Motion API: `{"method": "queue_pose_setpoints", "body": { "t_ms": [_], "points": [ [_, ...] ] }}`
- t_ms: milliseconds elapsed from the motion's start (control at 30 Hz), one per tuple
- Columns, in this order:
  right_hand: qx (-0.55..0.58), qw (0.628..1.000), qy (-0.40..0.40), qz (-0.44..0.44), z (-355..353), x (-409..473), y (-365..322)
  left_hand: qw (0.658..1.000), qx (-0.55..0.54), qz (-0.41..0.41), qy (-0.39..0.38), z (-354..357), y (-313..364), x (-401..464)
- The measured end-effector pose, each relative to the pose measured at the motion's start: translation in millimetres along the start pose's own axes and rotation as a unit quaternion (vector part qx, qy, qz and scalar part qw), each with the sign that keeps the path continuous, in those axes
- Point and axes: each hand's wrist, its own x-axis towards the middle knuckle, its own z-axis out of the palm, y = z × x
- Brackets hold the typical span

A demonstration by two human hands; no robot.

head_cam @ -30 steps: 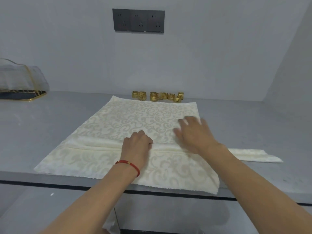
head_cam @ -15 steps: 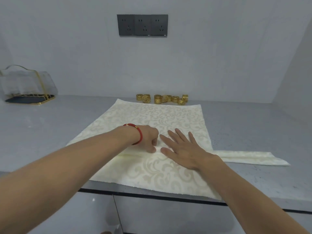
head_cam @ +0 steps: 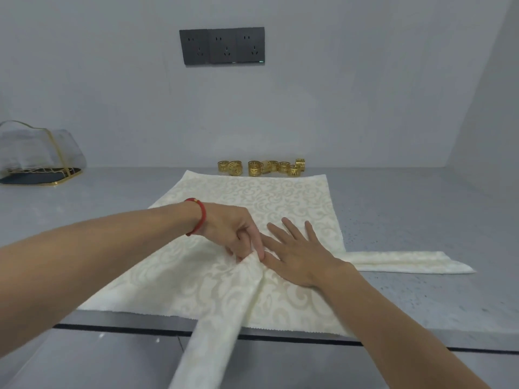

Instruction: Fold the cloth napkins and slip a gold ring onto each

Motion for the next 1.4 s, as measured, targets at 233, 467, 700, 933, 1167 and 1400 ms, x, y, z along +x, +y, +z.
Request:
{"method": "queue_pose_setpoints", "body": {
  "t_ms": [233, 467, 700, 933, 1167, 1400],
  "points": [
    [0.282, 0.959, -0.005, 0.028, -49.4, -3.7, 38.2, 0.994, 0.038, 0.031, 0.095, 22.0, -18.8, 20.3],
    [0.124, 0.978, -0.127, 0.114, -66.4, -10.6, 71.3, 0.991, 0.035, -0.027, 0.125, 22.0, -16.8, 23.6],
    [0.057, 0.961, -0.216, 0.162, -83.1, -4.4, 48.6, 0.964, 0.167, -0.049, 0.201, 35.4, -18.7, 26.3],
    [-0.056, 0.977, -0.149, 0.142, -83.6, -9.5, 27.0, 0.965, 0.138, -0.043, 0.221, 42.2, -25.1, 26.9],
    [-0.045, 0.980, -0.153, 0.121, -94.4, -8.9, -1.7, 0.962, 0.173, -0.051, 0.204, 40.0, -23.4, 32.9],
    [0.358, 0.883, -0.279, 0.121, -130.3, -27.3, 24.4, 0.971, 0.128, -0.038, 0.198, 40.3, -26.9, 32.6]
  ]
}}
